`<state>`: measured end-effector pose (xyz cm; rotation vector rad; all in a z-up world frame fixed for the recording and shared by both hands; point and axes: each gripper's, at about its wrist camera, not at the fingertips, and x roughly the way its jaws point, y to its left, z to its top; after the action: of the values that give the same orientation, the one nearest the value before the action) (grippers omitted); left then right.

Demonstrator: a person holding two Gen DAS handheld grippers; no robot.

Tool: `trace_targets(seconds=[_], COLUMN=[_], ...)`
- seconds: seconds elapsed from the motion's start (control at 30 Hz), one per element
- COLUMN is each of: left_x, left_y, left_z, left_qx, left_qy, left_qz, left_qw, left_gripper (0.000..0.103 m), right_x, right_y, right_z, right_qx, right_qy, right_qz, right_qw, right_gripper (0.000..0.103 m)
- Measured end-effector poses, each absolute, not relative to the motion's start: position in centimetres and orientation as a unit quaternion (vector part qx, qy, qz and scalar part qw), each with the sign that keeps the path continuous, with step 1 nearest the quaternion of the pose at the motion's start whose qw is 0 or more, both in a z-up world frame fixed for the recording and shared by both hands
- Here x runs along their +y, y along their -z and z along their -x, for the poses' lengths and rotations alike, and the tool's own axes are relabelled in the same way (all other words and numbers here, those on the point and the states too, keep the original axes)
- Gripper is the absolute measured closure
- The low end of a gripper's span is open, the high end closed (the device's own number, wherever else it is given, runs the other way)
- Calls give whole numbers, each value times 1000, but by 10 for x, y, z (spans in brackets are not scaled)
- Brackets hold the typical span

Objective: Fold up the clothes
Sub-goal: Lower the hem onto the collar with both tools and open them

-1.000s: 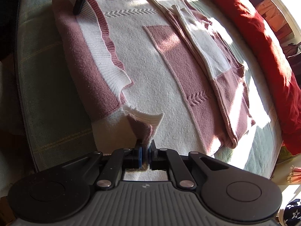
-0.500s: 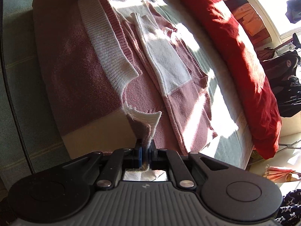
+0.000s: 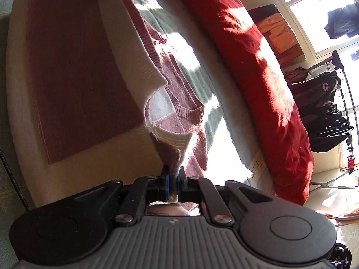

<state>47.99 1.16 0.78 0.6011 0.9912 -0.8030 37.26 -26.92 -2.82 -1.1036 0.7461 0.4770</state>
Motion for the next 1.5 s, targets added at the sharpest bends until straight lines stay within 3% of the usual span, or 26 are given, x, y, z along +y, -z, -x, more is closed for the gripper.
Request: trace_targets(seconds=[0.67, 1.27, 1.37, 1.5], left_x=[0, -3, -2, 3], left_y=[35, 61, 61, 50], left_z=[-544, -561, -563, -564], left_qx=[455, 460, 464, 462], left_qy=[333, 316, 306, 289], left_qz=[-287, -271, -261, -238], left_qw=[774, 784, 789, 804], left_gripper=[100, 99, 92, 89], right_x=[-273, -270, -268, -270], right_y=[66, 102, 106, 101], right_z=[-466, -484, -484, -478], right_qx=[335, 350, 350, 335], right_qy=[-214, -213, -213, -203], right_qz=[498, 490, 492, 494], right_qw=[771, 769, 769, 776], right_gripper=[96, 96, 96, 85])
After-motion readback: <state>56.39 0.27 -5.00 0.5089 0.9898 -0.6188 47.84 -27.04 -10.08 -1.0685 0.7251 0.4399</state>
